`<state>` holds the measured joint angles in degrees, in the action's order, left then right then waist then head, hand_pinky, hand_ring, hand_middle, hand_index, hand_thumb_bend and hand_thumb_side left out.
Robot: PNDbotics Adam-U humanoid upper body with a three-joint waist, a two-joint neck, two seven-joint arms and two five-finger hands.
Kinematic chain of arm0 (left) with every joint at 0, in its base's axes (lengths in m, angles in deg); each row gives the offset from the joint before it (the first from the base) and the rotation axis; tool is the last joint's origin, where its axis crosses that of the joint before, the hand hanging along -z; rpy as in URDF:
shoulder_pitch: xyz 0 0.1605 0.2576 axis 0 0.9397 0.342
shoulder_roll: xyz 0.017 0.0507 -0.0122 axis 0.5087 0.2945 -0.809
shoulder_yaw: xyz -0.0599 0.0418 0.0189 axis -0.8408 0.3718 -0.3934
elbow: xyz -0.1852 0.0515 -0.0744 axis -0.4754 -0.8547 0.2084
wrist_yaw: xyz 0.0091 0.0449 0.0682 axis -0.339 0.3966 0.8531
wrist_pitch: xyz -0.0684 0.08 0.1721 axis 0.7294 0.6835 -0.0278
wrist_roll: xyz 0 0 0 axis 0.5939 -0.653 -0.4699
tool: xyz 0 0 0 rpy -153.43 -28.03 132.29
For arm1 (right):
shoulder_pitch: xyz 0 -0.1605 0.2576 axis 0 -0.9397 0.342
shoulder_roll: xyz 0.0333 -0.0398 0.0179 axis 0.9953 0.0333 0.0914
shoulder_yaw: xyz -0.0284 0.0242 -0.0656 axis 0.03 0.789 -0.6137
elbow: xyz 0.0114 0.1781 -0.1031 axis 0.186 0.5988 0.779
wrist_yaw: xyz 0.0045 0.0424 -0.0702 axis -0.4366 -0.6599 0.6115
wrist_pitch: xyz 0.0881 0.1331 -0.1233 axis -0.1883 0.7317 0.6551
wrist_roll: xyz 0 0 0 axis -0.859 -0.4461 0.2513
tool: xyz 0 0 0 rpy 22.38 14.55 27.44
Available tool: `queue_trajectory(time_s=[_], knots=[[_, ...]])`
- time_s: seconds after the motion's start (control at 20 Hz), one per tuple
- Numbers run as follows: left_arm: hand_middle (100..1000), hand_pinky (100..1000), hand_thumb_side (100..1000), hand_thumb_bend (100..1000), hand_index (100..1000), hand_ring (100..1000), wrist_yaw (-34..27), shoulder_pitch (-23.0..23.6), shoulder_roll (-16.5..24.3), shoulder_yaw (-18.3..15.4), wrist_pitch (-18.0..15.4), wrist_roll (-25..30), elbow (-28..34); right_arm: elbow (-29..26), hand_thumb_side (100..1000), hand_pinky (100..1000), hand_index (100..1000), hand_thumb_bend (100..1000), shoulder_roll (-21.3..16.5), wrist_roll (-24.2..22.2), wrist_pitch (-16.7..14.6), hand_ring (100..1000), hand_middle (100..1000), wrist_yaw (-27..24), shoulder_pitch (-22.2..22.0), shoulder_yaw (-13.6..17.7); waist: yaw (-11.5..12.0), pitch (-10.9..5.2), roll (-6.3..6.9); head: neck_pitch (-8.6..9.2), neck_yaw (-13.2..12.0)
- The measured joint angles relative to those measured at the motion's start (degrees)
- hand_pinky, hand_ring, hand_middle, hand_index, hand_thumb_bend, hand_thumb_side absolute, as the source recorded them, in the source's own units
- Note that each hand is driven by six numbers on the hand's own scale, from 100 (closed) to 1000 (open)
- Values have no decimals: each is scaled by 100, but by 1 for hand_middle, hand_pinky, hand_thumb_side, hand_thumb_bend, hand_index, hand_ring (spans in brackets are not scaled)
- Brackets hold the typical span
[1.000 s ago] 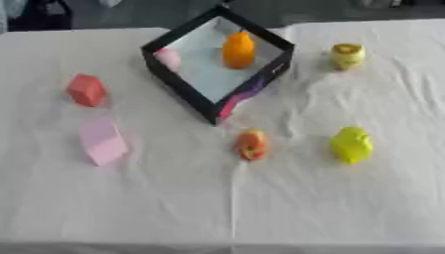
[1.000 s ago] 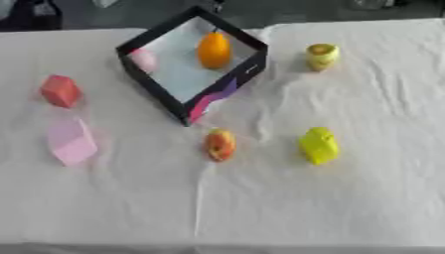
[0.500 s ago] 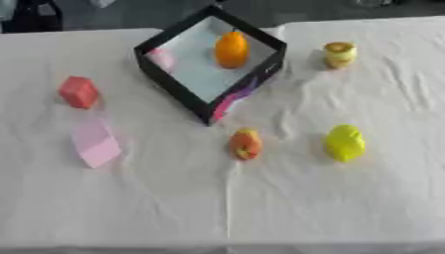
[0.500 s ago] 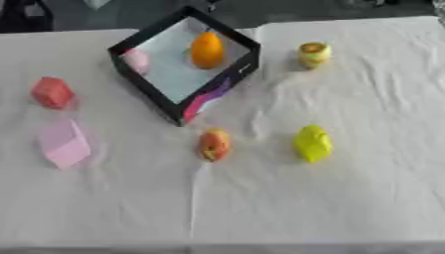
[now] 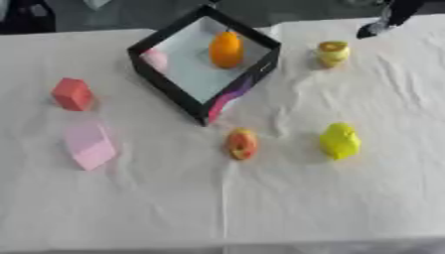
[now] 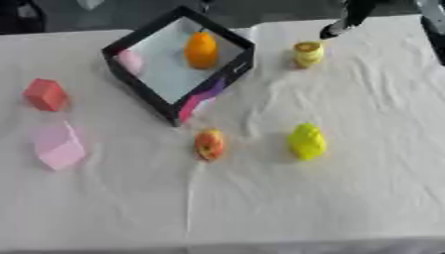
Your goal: Pick up objects on the table and place them in the box.
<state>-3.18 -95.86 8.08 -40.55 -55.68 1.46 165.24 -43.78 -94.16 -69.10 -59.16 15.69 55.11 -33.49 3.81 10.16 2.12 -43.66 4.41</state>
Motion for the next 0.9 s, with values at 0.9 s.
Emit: queue_trajectory(time_s=[0.9], knots=[[817, 770, 667, 361, 887, 844, -47, -24, -62, 0, -3, 2, 45, 815, 100, 860, 870, 500, 304, 192, -235, 854, 827, 899, 17, 112, 135, 229, 0, 252, 61]])
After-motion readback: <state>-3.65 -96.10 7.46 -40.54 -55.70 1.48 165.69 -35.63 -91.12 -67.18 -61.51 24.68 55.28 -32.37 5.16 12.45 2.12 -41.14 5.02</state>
